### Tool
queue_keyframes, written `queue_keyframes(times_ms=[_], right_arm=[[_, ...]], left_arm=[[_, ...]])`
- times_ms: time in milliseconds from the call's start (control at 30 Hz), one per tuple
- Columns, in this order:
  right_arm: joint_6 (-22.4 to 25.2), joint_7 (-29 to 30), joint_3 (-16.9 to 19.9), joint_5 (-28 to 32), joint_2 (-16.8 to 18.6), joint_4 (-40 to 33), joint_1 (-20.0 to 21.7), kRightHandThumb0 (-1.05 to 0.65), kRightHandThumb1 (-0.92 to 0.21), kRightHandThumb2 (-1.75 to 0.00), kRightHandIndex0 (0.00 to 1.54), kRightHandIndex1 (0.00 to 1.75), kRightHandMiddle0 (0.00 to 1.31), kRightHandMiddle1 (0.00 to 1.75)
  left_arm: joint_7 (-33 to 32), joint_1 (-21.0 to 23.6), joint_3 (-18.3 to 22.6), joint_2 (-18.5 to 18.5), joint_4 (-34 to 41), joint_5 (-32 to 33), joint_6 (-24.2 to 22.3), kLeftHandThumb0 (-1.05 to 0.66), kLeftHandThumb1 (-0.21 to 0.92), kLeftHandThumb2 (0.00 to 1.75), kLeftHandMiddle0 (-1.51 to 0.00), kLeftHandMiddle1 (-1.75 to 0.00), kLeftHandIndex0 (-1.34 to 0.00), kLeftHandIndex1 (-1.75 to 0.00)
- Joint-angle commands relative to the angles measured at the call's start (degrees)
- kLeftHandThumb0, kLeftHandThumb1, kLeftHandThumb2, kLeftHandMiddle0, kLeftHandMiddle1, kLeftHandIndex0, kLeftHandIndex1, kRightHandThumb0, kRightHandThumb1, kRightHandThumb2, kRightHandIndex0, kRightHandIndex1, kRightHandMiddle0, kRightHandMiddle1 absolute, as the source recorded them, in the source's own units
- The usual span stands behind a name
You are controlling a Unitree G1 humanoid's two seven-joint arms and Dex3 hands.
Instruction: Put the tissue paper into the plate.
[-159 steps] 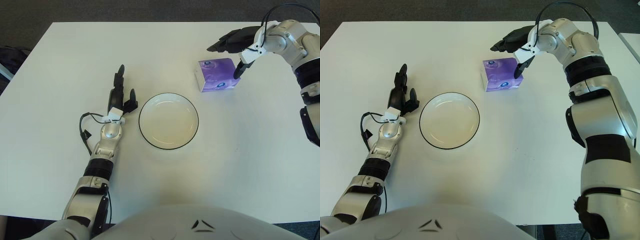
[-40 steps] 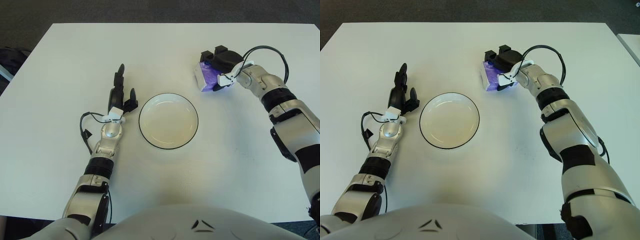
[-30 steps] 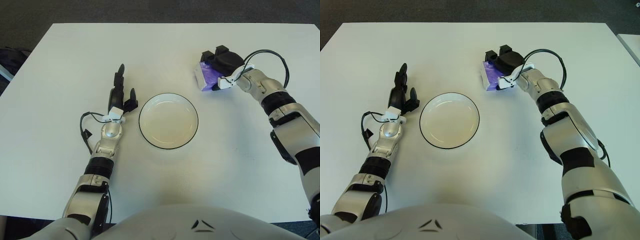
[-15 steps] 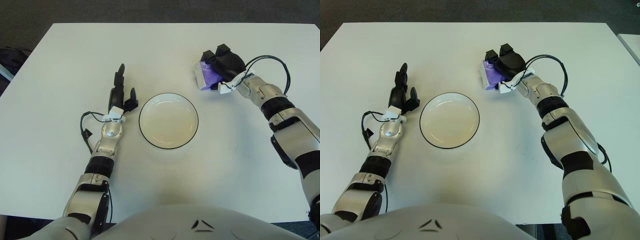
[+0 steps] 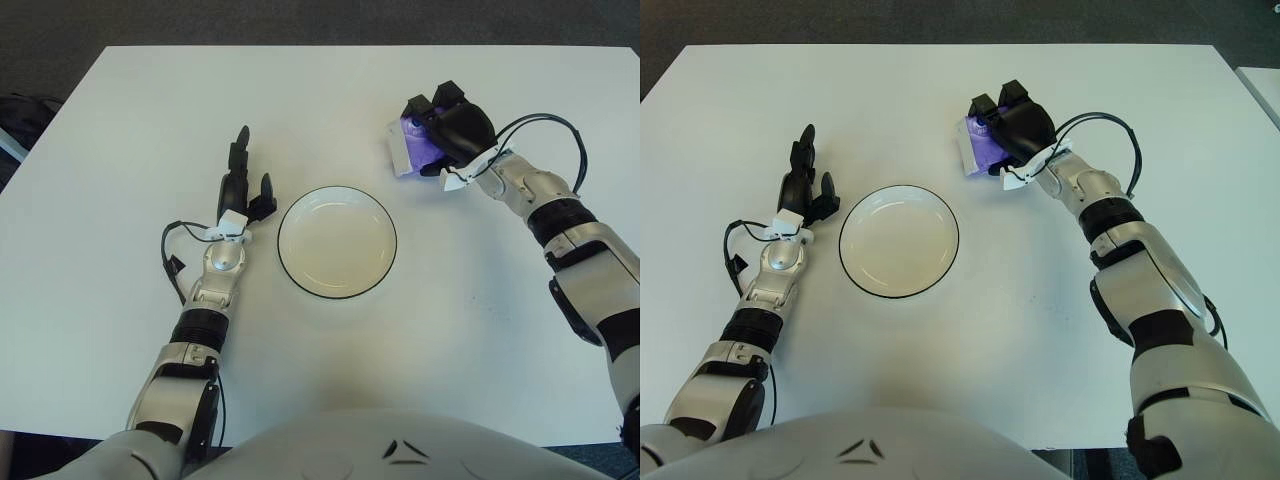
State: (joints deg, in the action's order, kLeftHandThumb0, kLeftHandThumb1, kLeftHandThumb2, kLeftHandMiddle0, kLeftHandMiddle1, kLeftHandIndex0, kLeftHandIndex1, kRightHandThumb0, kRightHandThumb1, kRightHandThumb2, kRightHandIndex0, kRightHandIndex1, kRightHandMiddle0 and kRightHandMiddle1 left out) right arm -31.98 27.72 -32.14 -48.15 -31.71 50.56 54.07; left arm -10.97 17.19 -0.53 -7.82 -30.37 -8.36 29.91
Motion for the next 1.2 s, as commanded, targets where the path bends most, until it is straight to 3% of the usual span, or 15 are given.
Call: queue_keyframes(times_ms=[0,133,533,1167], right_arm=[[-1.3,-3.5,4.7,4.5,-1.9,-8.4,-0.8,-0.45,-0.39,-1.22,1.19,1.75,0.55,1.75],[-1.2,-8.0,8.3,8.5,-2.0,-14.9,-2.2,-0.47,-0.35,-1.27,1.21,1.75,0.59,1.75],[3.2,-15.4,14.0,12.2,0.1,-29.6,-5.2,-0.47,-0.34,-1.28,1.28,1.75,0.59,1.75],[5.5,-23.4,16.9,16.9,4.3,-37.9,-9.4,-0.46,-0.35,-1.27,1.31,1.75,0.58,1.75]], left_arm=[[-0.6,-9.7,-1.7,3.3,-11.0,-1.0,2.2,-0.86,0.92,0.91,-0.10,-0.01,0.00,-0.31],[-0.5,-9.8,-1.7,3.3,-10.7,-0.9,2.2,-0.87,0.92,0.92,-0.10,-0.01,0.00,-0.31],[-0.2,-9.9,-1.8,3.4,-9.8,-0.7,1.7,-0.87,0.92,0.92,-0.10,-0.01,0.00,-0.31],[0.2,-9.8,-1.8,3.0,-10.1,-0.6,2.0,-0.86,0.92,0.91,-0.10,0.00,0.00,-0.31]])
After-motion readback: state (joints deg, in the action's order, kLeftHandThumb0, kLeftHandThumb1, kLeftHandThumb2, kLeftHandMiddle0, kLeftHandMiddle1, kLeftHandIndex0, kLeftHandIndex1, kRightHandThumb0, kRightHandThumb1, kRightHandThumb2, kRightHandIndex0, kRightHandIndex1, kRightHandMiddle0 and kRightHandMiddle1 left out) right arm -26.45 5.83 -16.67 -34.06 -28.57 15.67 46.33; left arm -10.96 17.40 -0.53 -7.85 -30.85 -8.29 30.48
